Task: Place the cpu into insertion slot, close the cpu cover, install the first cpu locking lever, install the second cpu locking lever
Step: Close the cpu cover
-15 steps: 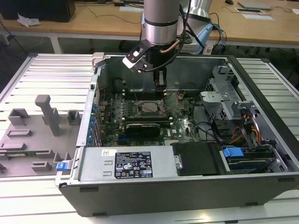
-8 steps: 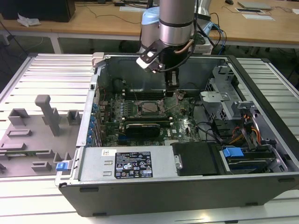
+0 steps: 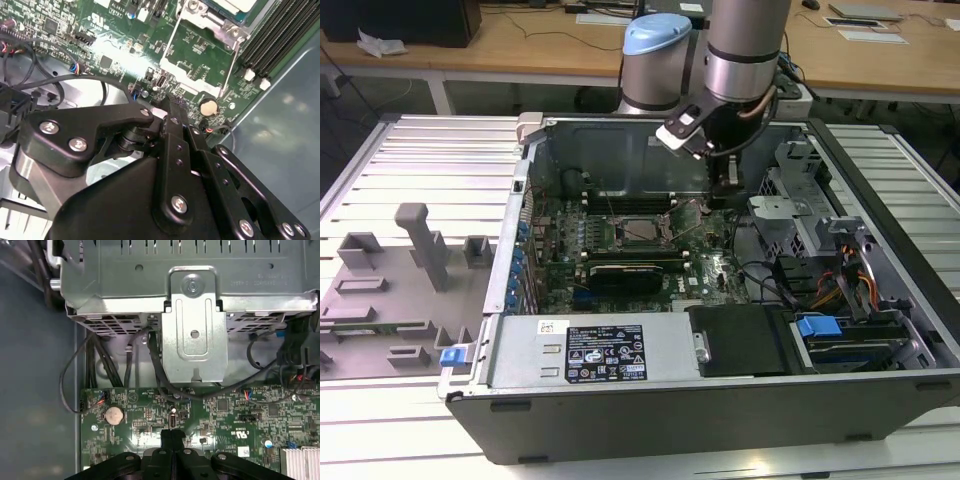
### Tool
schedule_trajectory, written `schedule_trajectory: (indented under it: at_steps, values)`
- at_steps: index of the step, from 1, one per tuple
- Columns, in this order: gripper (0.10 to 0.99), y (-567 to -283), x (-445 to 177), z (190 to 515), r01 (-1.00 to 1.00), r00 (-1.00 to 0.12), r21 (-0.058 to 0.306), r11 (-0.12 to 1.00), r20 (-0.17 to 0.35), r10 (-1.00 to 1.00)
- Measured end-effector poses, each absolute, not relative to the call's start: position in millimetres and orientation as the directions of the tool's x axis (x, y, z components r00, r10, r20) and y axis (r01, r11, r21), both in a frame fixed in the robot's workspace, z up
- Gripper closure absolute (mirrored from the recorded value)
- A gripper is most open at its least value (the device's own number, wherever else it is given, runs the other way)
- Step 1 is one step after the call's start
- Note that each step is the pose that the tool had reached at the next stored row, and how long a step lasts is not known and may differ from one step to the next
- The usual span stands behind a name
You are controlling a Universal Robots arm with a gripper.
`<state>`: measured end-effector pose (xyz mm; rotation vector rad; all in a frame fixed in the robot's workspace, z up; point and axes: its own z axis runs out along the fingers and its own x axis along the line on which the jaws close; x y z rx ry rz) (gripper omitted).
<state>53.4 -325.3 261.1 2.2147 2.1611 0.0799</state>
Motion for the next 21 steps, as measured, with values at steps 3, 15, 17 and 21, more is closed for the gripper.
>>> schedule_trajectory:
  at_steps: [3,15,17,21]
  values:
    - [0.980,-325.3,55.8,253.8,0.998,0.024,0.065,-0.025,0.005,1.000]
    - [0.980,-325.3,57.7,246.2,1.000,0.025,0.005,-0.025,0.012,1.000]
    - [0.980,-325.3,59.3,245.9,0.998,0.026,-0.052,-0.025,0.018,1.000]
    - [0.980,-325.3,59.6,245.9,0.998,0.026,-0.066,-0.025,0.018,0.999]
